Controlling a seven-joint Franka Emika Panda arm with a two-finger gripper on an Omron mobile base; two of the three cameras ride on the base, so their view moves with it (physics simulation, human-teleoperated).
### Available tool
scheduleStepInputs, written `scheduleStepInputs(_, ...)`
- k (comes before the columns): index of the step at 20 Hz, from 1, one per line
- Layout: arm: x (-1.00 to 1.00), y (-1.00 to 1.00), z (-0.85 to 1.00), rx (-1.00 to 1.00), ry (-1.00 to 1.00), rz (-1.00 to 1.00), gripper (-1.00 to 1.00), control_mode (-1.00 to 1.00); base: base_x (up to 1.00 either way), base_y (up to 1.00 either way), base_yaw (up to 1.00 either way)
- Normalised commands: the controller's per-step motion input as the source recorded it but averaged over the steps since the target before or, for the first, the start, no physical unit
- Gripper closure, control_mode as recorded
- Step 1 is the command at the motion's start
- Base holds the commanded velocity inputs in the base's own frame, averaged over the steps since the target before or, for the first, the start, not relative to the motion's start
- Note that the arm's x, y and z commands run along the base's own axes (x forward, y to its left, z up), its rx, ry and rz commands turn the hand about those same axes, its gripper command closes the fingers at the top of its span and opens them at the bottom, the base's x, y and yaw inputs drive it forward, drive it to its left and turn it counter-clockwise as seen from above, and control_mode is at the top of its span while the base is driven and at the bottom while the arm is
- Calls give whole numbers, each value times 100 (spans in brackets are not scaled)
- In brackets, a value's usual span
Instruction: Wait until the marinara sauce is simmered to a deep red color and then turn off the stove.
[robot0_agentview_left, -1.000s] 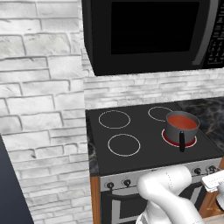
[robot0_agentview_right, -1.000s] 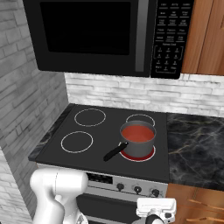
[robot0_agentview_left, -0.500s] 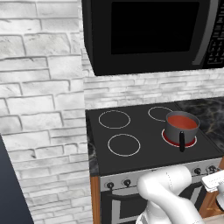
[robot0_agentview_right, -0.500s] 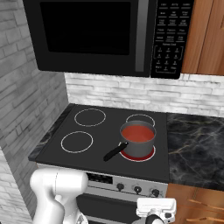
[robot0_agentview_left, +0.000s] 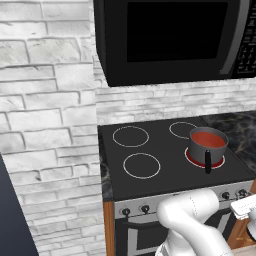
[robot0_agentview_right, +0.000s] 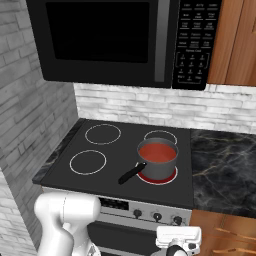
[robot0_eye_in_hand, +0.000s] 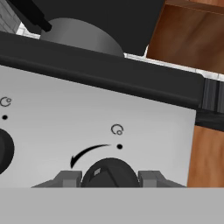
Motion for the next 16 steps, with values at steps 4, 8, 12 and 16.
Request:
scheduleStepInputs(4, 0, 0, 0, 0, 0, 0, 100, -100, 0, 0, 0)
scheduleStepInputs(8, 0, 0, 0, 0, 0, 0, 100, -100, 0, 0, 0)
scheduleStepInputs(12, 0, 0, 0, 0, 0, 0, 100, -100, 0, 0, 0)
scheduleStepInputs(16, 0, 0, 0, 0, 0, 0, 100, -100, 0, 0, 0)
